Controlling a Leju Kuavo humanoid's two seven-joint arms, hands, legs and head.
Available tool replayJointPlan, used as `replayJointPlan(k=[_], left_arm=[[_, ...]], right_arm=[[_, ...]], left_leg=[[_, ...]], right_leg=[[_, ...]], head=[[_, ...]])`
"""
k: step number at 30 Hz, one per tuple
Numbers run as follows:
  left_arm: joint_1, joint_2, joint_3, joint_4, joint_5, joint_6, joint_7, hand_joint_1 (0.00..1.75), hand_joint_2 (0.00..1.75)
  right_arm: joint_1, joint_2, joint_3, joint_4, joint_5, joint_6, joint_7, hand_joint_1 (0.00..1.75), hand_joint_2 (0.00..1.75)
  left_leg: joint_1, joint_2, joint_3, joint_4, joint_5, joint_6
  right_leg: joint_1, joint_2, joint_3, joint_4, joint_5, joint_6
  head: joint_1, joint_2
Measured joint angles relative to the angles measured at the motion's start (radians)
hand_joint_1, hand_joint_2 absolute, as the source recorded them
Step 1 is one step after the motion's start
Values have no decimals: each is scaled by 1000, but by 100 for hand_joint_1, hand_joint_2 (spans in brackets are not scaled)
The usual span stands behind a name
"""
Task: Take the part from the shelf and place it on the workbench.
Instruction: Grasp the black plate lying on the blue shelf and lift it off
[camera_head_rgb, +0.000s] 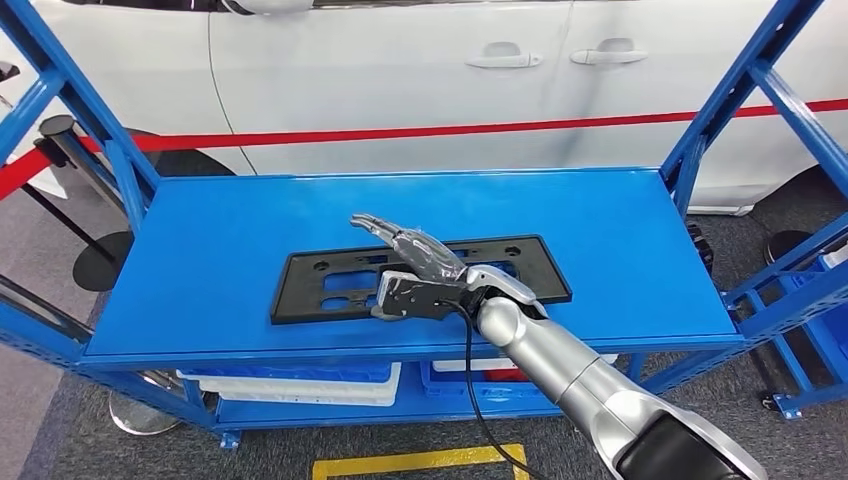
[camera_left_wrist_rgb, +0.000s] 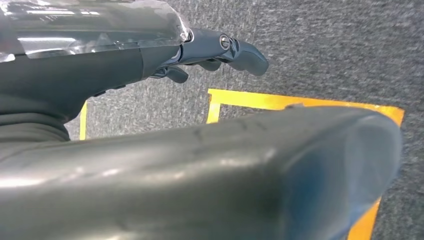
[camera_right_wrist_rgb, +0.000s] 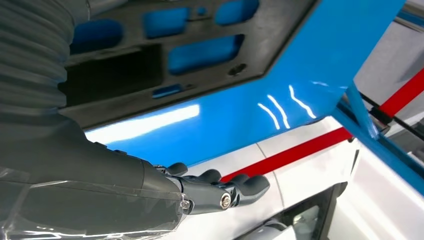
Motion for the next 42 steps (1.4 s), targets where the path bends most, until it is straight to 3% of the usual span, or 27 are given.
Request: replayJointPlan(k=[2,3,4,7,8,9,10,12,14,18,20,22,23,24,25,27,29,32,34,37,38,39,40,42], left_arm=[[0,0,0,0,-1,3,1,0,0],[0,1,0,0,-3,6,1,0,0],[0,1,0,0,-4,10,1,0,0],[0,2,0,0,-10,17,1,0,0],[0,2,0,0,-11,20,1,0,0],[0,2,0,0,-13,22,2,0,0],[0,3,0,0,-14,24,3,0,0],[-3,4,0,0,-16,27,3,0,0],[-5,5,0,0,-18,29,4,0,0],[-6,7,0,0,-22,29,7,0,0],[-8,8,0,0,-23,29,8,0,0],[-8,7,0,0,-24,29,9,0,0],[-7,8,0,0,-24,29,9,0,0],[-6,8,0,0,-24,29,10,0,0],[-6,8,0,0,-24,29,10,0,0],[-8,7,0,0,-25,29,10,0,0],[-10,7,0,0,-26,29,10,0,0],[-12,5,0,0,-27,27,11,0,0],[-13,5,0,0,-28,26,10,0,0],[-15,6,0,0,-26,26,7,0,0],[-15,6,0,0,-25,26,5,0,0],[-15,6,0,0,-24,26,4,0,0],[-15,6,0,0,-24,26,2,0,0],[-17,8,0,0,-24,26,-1,0,0]], right_arm=[[-1,0,2,3,0,-3,0,0,175],[-1,0,2,3,0,-6,0,0,175],[-2,1,3,4,0,-9,0,0,175],[-1,1,9,7,0,-14,1,0,175],[-1,1,12,9,0,-14,1,0,175],[-1,1,14,11,0,-14,2,0,175],[-1,1,15,13,0,-15,2,0,175],[-6,4,17,16,0,-17,3,0,175],[-13,8,20,22,2,-18,6,0,175],[-23,12,29,44,15,-18,18,0,175],[-29,12,31,56,21,-18,22,0,175],[-32,12,35,68,22,-17,24,0,175],[-32,12,38,74,22,-17,24,0,175],[-32,12,41,79,24,-17,25,0,175],[-33,12,45,84,28,-19,27,0,175],[-42,12,52,93,48,-32,33,0,175],[-57,14,64,111,76,-57,44,0,175],[-70,19,80,152,105,-87,61,0,175],[-81,26,85,183,113,-98,69,0,175],[-100,40,89,243,120,-108,76,0,175],[-103,43,90,262,123,-110,78,0,175],[-105,44,91,281,125,-113,80,0,175],[-108,45,92,296,126,-115,84,0,175],[-118,46,93,320,128,-120,90,0,175]], left_leg=[[0,0,-3,-1,-2,-12],[0,1,-9,13,-16,-17],[1,1,-24,48,-43,-20],[2,2,-93,232,-148,-24],[2,2,-103,268,-160,-25],[2,2,-94,267,-153,-25],[2,2,-65,225,-130,-23],[0,3,15,89,-79,-18],[-3,2,55,11,-62,-9],[-1,2,53,-4,-48,14],[2,3,49,-8,-40,24],[2,4,44,-8,-37,27],[2,3,42,-8,-36,27],[2,3,42,-7,-36,26],[2,3,42,-7,-36,26],[1,2,44,-7,-37,23],[-1,1,41,-8,-36,14],[0,2,39,-12,-36,-3],[-1,2,26,20,-61,-12],[0,3,-53,194,-148,-19],[1,3,-77,243,-161,-22],[1,3,-86,260,-156,-23],[3,3,-78,240,-133,-25],[7,4,-23,120,-67,-25]], right_leg=[[-4,-1,-2,-9,8,-12],[-6,-2,-2,-15,12,-20],[-8,-4,-3,-21,17,-27],[-4,-8,-14,-21,26,-36],[-3,-8,-18,-20,29,-36],[-2,-9,-22,-17,31,-35],[-2,-9,-25,-14,32,-34],[1,-8,-32,-3,32,-31],[4,-8,-39,5,34,-22],[1,-6,-47,15,31,1],[-2,-5,-82,94,-23,12],[-5,-5,-139,225,-85,21],[-6,-5,-157,268,-97,23],[-7,-5,-156,273,-89,23],[-8,-5,-137,240,-64,22],[-7,-5,-65,104,-1,13],[-1,-4,-20,8,24,2],[2,-5,-16,-13,23,-11],[-4,-6,-11,-24,28,-23],[-4,-7,-10,-28,30,-32],[-3,-8,-10,-27,30,-32],[-3,-8,-10,-25,30,-32],[-3,-8,-10,-23,29,-32],[-5,-6,-12,-12,23,-26]], head=[[0,0],[-1,0],[-2,0],[-2,0],[-2,0],[-2,0],[-2,0],[-2,0],[-1,0],[0,0],[2,0],[3,0],[3,0],[3,0],[3,0],[3,0],[3,0],[4,0],[3,0],[1,0],[2,0],[2,0],[2,0],[2,0]])
